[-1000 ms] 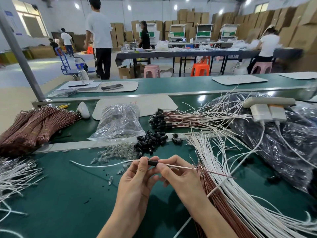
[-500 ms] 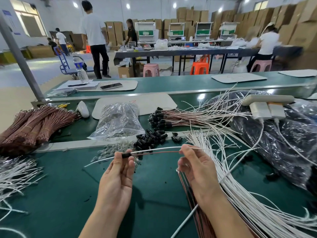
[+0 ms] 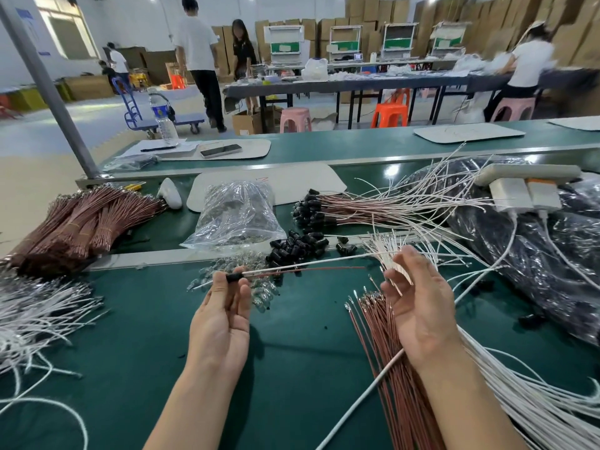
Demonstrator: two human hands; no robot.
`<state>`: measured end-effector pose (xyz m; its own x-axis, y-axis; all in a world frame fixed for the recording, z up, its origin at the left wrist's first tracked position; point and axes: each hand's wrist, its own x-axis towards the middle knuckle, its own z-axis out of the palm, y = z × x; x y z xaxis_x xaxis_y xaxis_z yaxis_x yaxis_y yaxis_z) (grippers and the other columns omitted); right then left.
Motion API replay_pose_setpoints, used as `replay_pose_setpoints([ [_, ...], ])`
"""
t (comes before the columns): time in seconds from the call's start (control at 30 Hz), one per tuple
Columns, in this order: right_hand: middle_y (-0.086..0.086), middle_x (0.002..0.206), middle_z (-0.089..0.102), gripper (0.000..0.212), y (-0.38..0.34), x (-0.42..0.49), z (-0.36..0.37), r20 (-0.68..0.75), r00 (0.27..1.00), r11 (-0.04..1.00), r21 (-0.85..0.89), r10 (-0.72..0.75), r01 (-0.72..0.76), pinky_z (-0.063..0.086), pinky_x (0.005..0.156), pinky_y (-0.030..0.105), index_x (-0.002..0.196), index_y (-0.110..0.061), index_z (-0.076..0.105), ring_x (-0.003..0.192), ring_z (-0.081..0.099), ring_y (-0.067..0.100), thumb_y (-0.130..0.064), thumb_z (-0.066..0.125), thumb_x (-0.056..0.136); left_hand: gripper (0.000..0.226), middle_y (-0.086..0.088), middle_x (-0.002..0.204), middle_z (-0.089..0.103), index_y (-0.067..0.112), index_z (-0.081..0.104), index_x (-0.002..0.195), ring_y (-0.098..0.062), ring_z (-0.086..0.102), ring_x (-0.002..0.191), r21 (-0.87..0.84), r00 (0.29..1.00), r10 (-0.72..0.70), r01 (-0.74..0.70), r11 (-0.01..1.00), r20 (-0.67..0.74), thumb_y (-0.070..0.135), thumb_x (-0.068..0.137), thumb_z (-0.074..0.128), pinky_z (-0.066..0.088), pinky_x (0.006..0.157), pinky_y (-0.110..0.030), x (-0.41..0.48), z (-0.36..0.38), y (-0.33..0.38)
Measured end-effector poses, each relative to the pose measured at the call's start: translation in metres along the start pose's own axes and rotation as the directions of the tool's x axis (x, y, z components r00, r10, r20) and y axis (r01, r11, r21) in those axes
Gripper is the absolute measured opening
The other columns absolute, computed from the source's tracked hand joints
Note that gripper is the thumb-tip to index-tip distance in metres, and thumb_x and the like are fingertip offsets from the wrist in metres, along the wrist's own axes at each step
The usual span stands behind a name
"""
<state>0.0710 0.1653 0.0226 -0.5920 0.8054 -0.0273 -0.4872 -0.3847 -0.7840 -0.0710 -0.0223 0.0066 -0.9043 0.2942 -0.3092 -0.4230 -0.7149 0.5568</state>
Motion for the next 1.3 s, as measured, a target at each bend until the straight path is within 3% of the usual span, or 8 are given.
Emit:
replay_pose_setpoints([
  [0.4, -0.005, 0.087, 0.072, 0.006, -0.01, 0.006, -0.015, -0.083, 0.997, 0.989, 0.147, 0.004, 0.008, 0.059, 0.062, 0.021, 0.097, -0.018, 0.069, 0.072, 0.068, 0.009, -0.022, 0.068, 0.094, 0.017, -0.002, 0.083, 0.076, 0.007, 0.066, 0.097, -0.006, 0.071, 0.066, -0.004, 0.999, 0.014, -0.014, 1.0, -0.04, 0.023, 0.093, 0.063, 0.056, 0.06, -0.015, 0.005, -0.005, 0.007],
  [0.5, -0.003, 0.093, 0.074, 0.01, -0.009, 0.008, -0.016, -0.025, 1.0, 0.983, 0.182, 0.008, -0.003, 0.06, 0.066, 0.022, 0.101, -0.019, 0.071, 0.079, 0.071, 0.011, -0.026, 0.067, 0.095, 0.014, -0.002, 0.081, 0.076, 0.007, 0.067, 0.094, -0.006, 0.071, 0.066, -0.025, 0.999, 0.005, -0.006, 1.0, -0.041, 0.021, 0.095, 0.063, 0.056, 0.06, -0.015, 0.003, -0.002, 0.005],
  [0.57, 0.001, 0.104, 0.074, 0.022, -0.005, 0.007, -0.013, 0.093, 0.995, 0.989, 0.138, 0.043, -0.055, 0.06, 0.075, 0.026, 0.108, -0.017, 0.07, 0.091, 0.072, 0.015, -0.033, 0.062, 0.097, 0.015, -0.002, 0.078, 0.076, 0.007, 0.067, 0.09, -0.007, 0.071, 0.066, -0.049, 0.999, -0.011, 0.009, 0.999, -0.04, 0.021, 0.094, 0.064, 0.057, 0.06, -0.015, 0.001, 0.0, 0.004],
  [0.7, 0.014, 0.127, 0.069, 0.068, 0.015, -0.001, 0.001, 0.307, 0.93, 0.979, -0.044, 0.201, -0.197, 0.058, 0.089, 0.031, 0.133, -0.009, 0.054, 0.117, 0.067, 0.029, -0.057, 0.065, 0.085, 0.017, -0.004, 0.08, 0.075, 0.004, 0.068, 0.088, -0.009, 0.072, 0.067, -0.067, 0.999, -0.045, 0.043, 0.997, -0.023, 0.02, 0.091, 0.066, 0.057, 0.061, -0.015, -0.005, 0.005, -0.002],
  [0.83, 0.01, 0.125, 0.071, 0.091, 0.032, -0.012, 0.016, 0.38, 0.886, 0.956, -0.223, 0.265, -0.19, 0.058, 0.087, 0.03, 0.134, -0.015, 0.054, 0.115, 0.068, 0.029, -0.066, 0.083, 0.064, 0.018, -0.007, 0.081, 0.075, 0.002, 0.068, 0.088, -0.012, 0.074, 0.071, -0.037, 0.996, -0.076, 0.078, 0.996, 0.037, 0.018, 0.079, 0.07, 0.058, 0.06, -0.018, -0.016, 0.013, -0.014],
  [0.93, 0.0, 0.12, 0.074, 0.069, 0.044, -0.018, 0.021, 0.401, 0.888, 0.914, -0.401, 0.227, -0.053, 0.059, 0.082, 0.028, 0.13, -0.027, 0.063, 0.109, 0.071, 0.021, -0.061, 0.081, 0.073, 0.02, -0.014, 0.089, 0.076, -0.001, 0.072, 0.087, -0.017, 0.075, 0.074, 0.087, 0.985, -0.118, 0.108, 0.99, 0.125, 0.017, 0.078, 0.071, 0.059, 0.061, -0.021, -0.027, 0.017, -0.031],
  [1.07, 0.004, 0.102, 0.078, 0.025, 0.046, -0.022, 0.022, 0.368, 0.922, 0.903, -0.427, 0.125, 0.048, 0.058, 0.075, 0.023, 0.106, -0.028, 0.077, 0.095, 0.075, 0.017, -0.037, 0.07, 0.083, 0.017, -0.016, 0.091, 0.075, 0.005, 0.07, 0.092, -0.017, 0.072, 0.073, 0.313, 0.955, -0.157, 0.074, 0.947, 0.25, 0.019, 0.083, 0.069, 0.06, 0.064, -0.024, -0.038, 0.016, -0.05],
  [1.3, 0.01, 0.099, 0.078, 0.028, 0.043, -0.02, 0.021, 0.35, 0.921, 0.908, -0.42, 0.171, -0.009, 0.06, 0.073, 0.027, 0.107, -0.015, 0.073, 0.091, 0.076, 0.026, -0.033, 0.064, 0.087, 0.022, -0.013, 0.087, 0.073, 0.009, 0.078, 0.086, -0.015, 0.068, 0.067, 0.475, 0.942, -0.197, 0.047, 0.879, 0.272, 0.029, 0.084, 0.068, 0.059, 0.061, -0.025, -0.034, 0.014, -0.04],
])
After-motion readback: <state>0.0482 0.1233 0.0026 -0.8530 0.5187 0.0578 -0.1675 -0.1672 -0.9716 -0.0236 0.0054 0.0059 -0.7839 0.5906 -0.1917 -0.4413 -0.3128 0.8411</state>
